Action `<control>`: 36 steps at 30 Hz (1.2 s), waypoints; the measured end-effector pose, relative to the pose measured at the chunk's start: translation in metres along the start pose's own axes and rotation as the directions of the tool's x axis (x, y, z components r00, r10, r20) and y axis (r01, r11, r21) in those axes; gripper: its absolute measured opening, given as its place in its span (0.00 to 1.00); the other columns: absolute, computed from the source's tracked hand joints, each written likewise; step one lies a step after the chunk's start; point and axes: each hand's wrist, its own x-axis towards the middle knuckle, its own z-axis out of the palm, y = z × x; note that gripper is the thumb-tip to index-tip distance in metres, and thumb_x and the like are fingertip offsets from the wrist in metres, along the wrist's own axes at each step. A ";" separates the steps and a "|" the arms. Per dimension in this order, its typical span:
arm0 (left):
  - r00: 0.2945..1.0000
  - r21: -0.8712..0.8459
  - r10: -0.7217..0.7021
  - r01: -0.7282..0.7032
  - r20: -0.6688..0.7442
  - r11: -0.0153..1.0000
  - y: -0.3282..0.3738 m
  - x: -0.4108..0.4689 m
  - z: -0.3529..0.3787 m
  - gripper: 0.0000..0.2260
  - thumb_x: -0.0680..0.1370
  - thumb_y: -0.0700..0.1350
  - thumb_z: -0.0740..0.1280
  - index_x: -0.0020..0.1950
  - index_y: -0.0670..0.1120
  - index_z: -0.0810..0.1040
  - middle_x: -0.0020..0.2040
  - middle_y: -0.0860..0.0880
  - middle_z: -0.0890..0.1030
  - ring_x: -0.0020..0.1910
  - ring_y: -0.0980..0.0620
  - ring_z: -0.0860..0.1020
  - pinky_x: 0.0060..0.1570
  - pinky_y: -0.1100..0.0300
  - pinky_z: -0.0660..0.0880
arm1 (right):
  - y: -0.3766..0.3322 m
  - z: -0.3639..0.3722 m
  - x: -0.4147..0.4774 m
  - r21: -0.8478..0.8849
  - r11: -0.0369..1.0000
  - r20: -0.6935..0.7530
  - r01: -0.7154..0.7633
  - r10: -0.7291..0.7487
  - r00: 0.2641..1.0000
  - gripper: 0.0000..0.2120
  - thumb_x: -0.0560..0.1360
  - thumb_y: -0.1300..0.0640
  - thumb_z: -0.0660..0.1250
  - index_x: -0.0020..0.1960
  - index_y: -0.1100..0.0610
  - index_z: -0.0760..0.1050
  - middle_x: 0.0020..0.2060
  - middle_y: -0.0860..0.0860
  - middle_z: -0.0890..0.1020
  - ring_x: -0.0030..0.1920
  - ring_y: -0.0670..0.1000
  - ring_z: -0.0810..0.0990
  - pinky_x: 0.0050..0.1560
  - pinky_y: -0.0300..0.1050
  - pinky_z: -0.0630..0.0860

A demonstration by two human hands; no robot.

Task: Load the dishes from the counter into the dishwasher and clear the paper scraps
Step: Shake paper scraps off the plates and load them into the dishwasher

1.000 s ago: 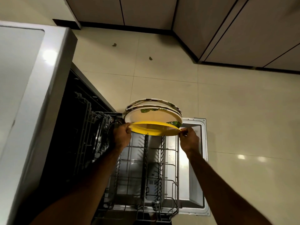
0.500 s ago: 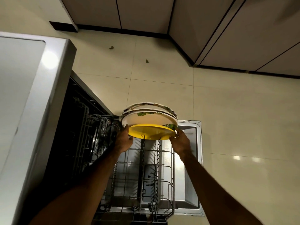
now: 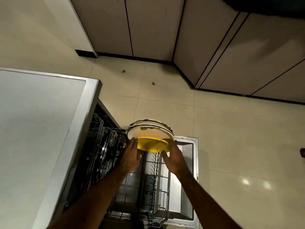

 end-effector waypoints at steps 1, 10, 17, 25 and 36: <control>1.000 0.023 0.010 -0.009 -0.007 1.000 0.007 -0.015 -0.009 0.35 0.83 0.51 0.64 0.84 0.44 0.48 0.84 0.45 0.50 0.82 0.47 0.52 0.80 0.55 0.52 | -0.008 -0.006 -0.011 -0.019 0.999 0.019 0.037 -0.037 0.999 0.28 0.81 0.55 0.68 0.79 0.55 0.65 0.74 0.53 0.73 0.73 0.55 0.72 0.72 0.44 0.66; 0.996 0.219 0.034 -0.015 -0.081 0.976 0.053 -0.148 -0.101 0.38 0.82 0.57 0.60 0.84 0.48 0.42 0.83 0.47 0.39 0.82 0.46 0.39 0.80 0.46 0.46 | -0.070 -0.067 -0.091 -0.352 0.865 0.105 0.358 -0.343 0.933 0.36 0.80 0.37 0.49 0.82 0.54 0.58 0.82 0.55 0.59 0.82 0.56 0.54 0.81 0.51 0.45; 0.947 0.250 -0.022 0.106 -0.319 0.962 0.037 -0.264 -0.144 0.40 0.79 0.64 0.59 0.84 0.53 0.42 0.83 0.48 0.37 0.82 0.44 0.37 0.80 0.43 0.45 | -0.149 -0.084 -0.165 -0.410 0.735 0.215 0.540 -0.498 0.840 0.36 0.82 0.37 0.52 0.84 0.50 0.48 0.84 0.51 0.47 0.83 0.54 0.41 0.80 0.50 0.36; 0.815 0.087 -0.308 0.397 -0.491 0.914 -0.021 -0.410 -0.168 0.37 0.78 0.60 0.63 0.83 0.50 0.56 0.84 0.48 0.49 0.83 0.44 0.45 0.79 0.41 0.55 | -0.265 -0.021 -0.224 -0.291 0.504 0.413 0.813 -0.700 0.582 0.34 0.84 0.46 0.61 0.84 0.51 0.49 0.83 0.48 0.46 0.83 0.50 0.40 0.80 0.46 0.37; 0.467 -0.314 -0.749 0.704 -0.470 0.637 -0.089 -0.624 -0.120 0.37 0.80 0.59 0.63 0.84 0.50 0.51 0.84 0.49 0.43 0.83 0.47 0.41 0.79 0.50 0.45 | -0.340 0.135 -0.354 -0.039 0.245 0.690 0.969 -0.695 0.203 0.32 0.82 0.50 0.66 0.82 0.54 0.58 0.82 0.53 0.59 0.83 0.53 0.51 0.81 0.46 0.46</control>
